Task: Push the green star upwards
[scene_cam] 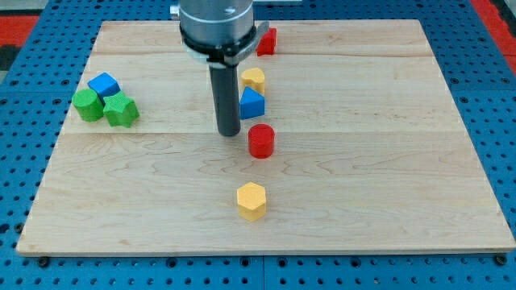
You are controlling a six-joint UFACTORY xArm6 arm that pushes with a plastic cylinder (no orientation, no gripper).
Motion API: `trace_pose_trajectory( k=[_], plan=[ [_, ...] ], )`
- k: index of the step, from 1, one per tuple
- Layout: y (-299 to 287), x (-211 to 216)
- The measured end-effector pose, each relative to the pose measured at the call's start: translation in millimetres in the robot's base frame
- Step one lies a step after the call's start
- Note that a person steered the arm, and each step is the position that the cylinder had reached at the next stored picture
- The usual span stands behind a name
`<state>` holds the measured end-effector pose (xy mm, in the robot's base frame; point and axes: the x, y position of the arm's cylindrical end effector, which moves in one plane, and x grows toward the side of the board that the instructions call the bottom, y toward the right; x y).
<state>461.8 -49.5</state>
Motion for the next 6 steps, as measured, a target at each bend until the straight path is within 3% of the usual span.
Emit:
trace_pose_trajectory(
  k=[1, 3, 4, 6],
  plan=[
    [-62, 21],
    [-156, -23],
    [-172, -11],
    [-138, -54]
  ],
)
